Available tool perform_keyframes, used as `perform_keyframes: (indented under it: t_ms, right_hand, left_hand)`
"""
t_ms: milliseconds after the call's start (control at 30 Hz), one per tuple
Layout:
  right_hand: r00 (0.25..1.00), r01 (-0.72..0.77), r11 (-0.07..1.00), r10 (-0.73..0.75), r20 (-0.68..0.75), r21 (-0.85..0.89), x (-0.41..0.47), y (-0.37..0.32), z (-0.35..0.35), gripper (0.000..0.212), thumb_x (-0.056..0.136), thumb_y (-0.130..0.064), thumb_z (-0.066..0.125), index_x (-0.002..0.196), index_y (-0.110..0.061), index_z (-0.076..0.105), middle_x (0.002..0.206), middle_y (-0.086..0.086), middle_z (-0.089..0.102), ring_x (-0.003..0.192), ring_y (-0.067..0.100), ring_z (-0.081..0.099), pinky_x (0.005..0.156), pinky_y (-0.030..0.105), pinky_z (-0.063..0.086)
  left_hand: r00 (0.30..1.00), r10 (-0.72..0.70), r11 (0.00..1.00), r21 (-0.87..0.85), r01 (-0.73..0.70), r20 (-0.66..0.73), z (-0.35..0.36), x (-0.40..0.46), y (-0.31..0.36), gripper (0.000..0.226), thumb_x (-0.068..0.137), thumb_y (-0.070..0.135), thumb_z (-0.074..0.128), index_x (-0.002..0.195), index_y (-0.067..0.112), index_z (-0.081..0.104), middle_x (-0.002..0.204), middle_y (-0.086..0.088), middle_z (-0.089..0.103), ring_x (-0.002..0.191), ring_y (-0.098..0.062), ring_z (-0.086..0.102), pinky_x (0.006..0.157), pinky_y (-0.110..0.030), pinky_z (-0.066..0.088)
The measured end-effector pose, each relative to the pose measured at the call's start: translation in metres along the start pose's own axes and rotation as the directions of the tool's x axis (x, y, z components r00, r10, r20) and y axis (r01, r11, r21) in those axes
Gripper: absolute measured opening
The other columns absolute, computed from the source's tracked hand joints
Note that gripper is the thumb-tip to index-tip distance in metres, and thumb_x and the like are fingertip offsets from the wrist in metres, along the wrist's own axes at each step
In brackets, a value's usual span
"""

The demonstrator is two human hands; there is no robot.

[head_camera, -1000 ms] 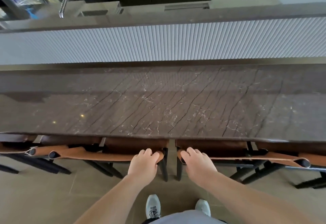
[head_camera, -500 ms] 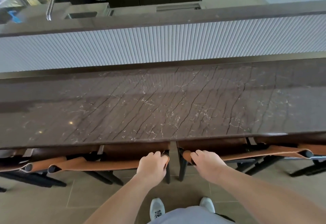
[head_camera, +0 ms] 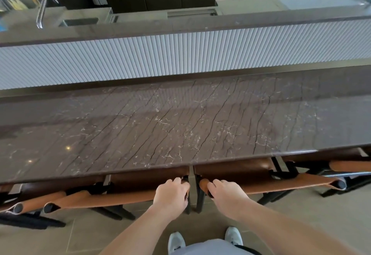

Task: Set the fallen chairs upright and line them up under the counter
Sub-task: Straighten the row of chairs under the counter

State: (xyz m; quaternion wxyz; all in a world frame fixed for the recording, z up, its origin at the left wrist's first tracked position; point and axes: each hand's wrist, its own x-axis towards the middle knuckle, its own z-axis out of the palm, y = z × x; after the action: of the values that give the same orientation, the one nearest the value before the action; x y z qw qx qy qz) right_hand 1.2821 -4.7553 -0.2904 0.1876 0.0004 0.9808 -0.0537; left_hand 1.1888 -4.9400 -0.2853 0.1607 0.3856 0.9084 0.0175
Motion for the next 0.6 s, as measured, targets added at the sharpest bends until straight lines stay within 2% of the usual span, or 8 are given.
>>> perform_keyframes:
  t_ms: [167, 300, 400, 533, 600]
  right_hand:
    - [0.999, 0.037, 0.999, -0.036, 0.028, -0.032, 0.001, 0.003, -0.004, 0.039, 0.095, -0.018, 0.055, 0.132, -0.015, 0.044, 0.116, 0.005, 0.055, 0.098, 0.027, 0.058, 0.065, 0.036, 0.041]
    - [0.998, 0.045, 0.998, -0.044, 0.038, -0.047, 0.002, 0.004, -0.003, 0.046, 0.093, -0.014, 0.056, 0.136, -0.015, 0.041, 0.116, 0.005, 0.054, 0.097, 0.028, 0.058, 0.062, 0.036, 0.04]
    - [0.998, 0.054, 0.997, -0.052, 0.039, -0.058, 0.001, 0.004, -0.007, 0.047, 0.091, -0.011, 0.057, 0.136, -0.015, 0.042, 0.117, 0.005, 0.054, 0.098, 0.029, 0.058, 0.062, 0.036, 0.04]
    - [0.999, 0.003, 1.0, -0.002, 0.042, -0.02, -0.001, -0.001, -0.01, 0.049, 0.087, -0.005, 0.06, 0.133, -0.016, 0.044, 0.117, 0.005, 0.054, 0.099, 0.029, 0.058, 0.07, 0.038, 0.048]
    - [0.999, -0.021, 0.999, 0.02, 0.033, 0.035, -0.003, -0.002, -0.011, 0.048, 0.087, -0.005, 0.061, 0.131, -0.017, 0.044, 0.116, 0.005, 0.055, 0.101, 0.03, 0.058, 0.071, 0.038, 0.047]
  left_hand:
    - [1.0, -0.024, 1.0, 0.014, 0.024, 0.002, -0.002, 0.0, 0.004, 0.021, 0.093, 0.031, 0.056, 0.112, 0.023, 0.055, 0.11, 0.0, 0.054, 0.099, -0.022, 0.052, 0.064, -0.032, 0.038]
    - [0.998, -0.065, 0.997, 0.032, 0.064, 0.018, -0.001, 0.001, 0.009, 0.02, 0.092, 0.026, 0.055, 0.112, 0.023, 0.054, 0.109, 0.0, 0.052, 0.099, -0.023, 0.049, 0.062, -0.033, 0.037]
    - [0.995, -0.099, 0.995, 0.033, 0.099, -0.003, 0.0, -0.001, 0.014, 0.025, 0.092, 0.023, 0.056, 0.117, 0.024, 0.055, 0.108, 0.001, 0.053, 0.096, -0.021, 0.05, 0.064, -0.032, 0.041]
    - [0.984, -0.179, 0.984, -0.023, 0.179, -0.005, 0.001, -0.005, 0.02, 0.034, 0.093, 0.024, 0.057, 0.126, 0.027, 0.056, 0.117, 0.004, 0.055, 0.105, -0.02, 0.05, 0.078, -0.032, 0.045]
    - [0.968, -0.253, 0.955, -0.165, 0.248, -0.01, 0.0, -0.008, 0.025, 0.036, 0.093, 0.028, 0.058, 0.129, 0.03, 0.057, 0.123, 0.007, 0.056, 0.113, -0.018, 0.049, 0.091, -0.033, 0.044]
